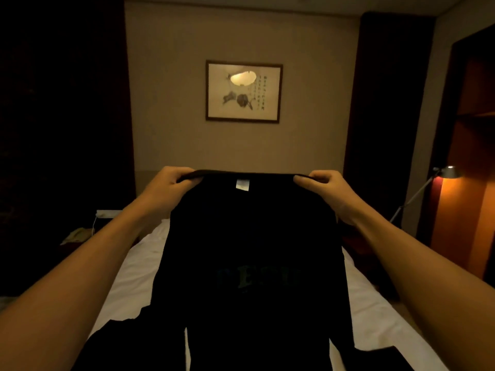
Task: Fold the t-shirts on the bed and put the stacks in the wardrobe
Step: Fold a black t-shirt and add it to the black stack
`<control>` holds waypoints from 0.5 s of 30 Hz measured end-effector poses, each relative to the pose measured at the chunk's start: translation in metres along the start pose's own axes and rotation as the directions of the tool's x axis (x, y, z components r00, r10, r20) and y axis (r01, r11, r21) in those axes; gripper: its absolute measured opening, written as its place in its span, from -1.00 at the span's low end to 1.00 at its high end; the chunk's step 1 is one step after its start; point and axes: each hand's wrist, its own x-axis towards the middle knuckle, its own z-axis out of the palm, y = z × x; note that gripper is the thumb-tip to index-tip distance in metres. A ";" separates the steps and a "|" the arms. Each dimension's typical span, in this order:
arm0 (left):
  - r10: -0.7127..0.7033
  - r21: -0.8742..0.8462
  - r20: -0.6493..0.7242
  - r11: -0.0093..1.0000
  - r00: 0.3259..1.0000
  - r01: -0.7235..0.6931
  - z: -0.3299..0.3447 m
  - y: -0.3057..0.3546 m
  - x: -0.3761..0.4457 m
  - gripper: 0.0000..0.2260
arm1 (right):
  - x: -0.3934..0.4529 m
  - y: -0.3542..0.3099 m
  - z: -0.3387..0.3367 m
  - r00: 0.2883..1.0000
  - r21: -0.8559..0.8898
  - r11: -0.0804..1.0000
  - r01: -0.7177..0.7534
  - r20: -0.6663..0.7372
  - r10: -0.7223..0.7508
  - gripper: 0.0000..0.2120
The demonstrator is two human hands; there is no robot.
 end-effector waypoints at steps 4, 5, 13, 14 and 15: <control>0.008 -0.126 -0.083 0.992 0.997 -0.018 0.001 0.034 -0.009 -0.81 | -0.013 -0.045 -0.007 1.000 0.013 1.000 0.027 0.005 -0.027 -0.48; 0.025 -0.120 -0.079 0.992 0.997 -0.034 -0.002 0.042 -0.013 -0.82 | -0.019 -0.056 -0.007 0.999 0.001 0.999 0.047 0.002 -0.047 -0.51; 0.175 -0.132 -0.266 0.967 0.948 -0.216 -0.012 0.044 -0.057 -0.86 | -0.079 -0.072 0.004 0.991 -0.058 0.991 0.117 -0.062 -0.121 -0.34; 0.119 -0.130 -0.233 0.980 0.965 -0.153 -0.002 0.028 -0.067 -0.85 | -0.087 -0.055 0.010 0.995 -0.072 0.994 0.081 -0.047 -0.085 -0.36; 0.045 -0.114 -0.177 0.991 0.983 -0.066 0.009 0.007 -0.080 -0.83 | -0.096 -0.035 0.016 1.000 -0.090 0.996 0.017 -0.015 -0.018 -0.41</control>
